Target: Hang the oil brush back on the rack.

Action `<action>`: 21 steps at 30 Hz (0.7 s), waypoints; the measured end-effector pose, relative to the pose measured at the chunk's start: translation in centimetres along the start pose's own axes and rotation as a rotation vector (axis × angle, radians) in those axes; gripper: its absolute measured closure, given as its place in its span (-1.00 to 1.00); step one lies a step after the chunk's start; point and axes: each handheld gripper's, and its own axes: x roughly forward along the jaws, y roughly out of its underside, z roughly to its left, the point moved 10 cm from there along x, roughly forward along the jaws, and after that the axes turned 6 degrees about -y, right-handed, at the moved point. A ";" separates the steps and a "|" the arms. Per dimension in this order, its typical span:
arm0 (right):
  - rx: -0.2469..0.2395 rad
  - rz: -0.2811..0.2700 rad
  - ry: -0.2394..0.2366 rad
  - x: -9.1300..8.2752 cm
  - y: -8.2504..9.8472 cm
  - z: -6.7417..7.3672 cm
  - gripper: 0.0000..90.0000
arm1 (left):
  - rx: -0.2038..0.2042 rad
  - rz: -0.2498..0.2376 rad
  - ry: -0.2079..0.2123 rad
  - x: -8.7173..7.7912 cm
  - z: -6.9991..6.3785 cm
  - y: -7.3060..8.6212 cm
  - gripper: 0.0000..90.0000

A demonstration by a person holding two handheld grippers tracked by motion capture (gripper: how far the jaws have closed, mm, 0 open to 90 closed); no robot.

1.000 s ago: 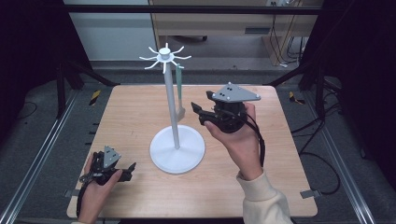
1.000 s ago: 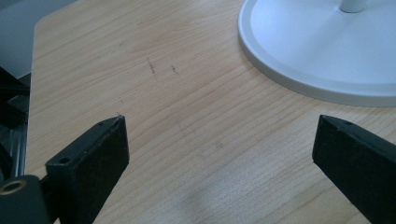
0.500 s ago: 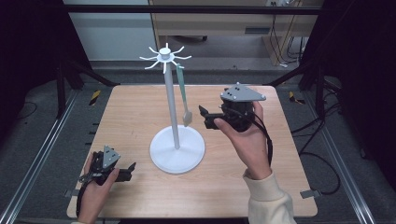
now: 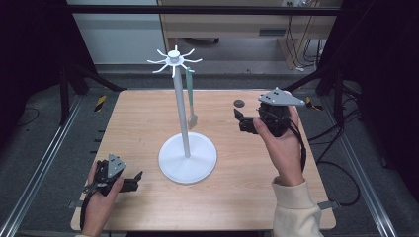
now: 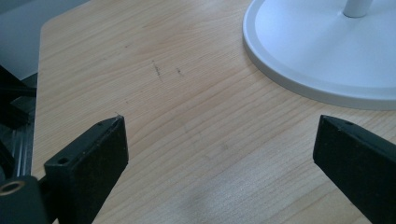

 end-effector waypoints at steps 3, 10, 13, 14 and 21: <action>0.013 0.001 0.013 -0.1 0.5 -0.8 -0.77 | -0.005 0.000 -0.010 -0.1 0.2 0.0 -0.94; 0.036 0.021 0.053 -0.2 2.2 -3.1 -0.77 | -0.004 0.008 -0.014 0.0 0.3 0.2 -0.94; 0.042 0.034 0.059 -0.1 3.1 -3.8 -0.77 | -0.004 0.015 -0.016 0.1 0.3 0.3 -0.93; 0.043 0.039 0.061 0.0 3.4 -4.0 -0.77 | -0.006 0.015 -0.016 0.0 0.3 0.3 -0.93; 0.058 0.091 0.057 0.9 6.0 -4.5 -0.77 | -0.016 0.033 -0.050 0.0 1.0 0.7 -0.93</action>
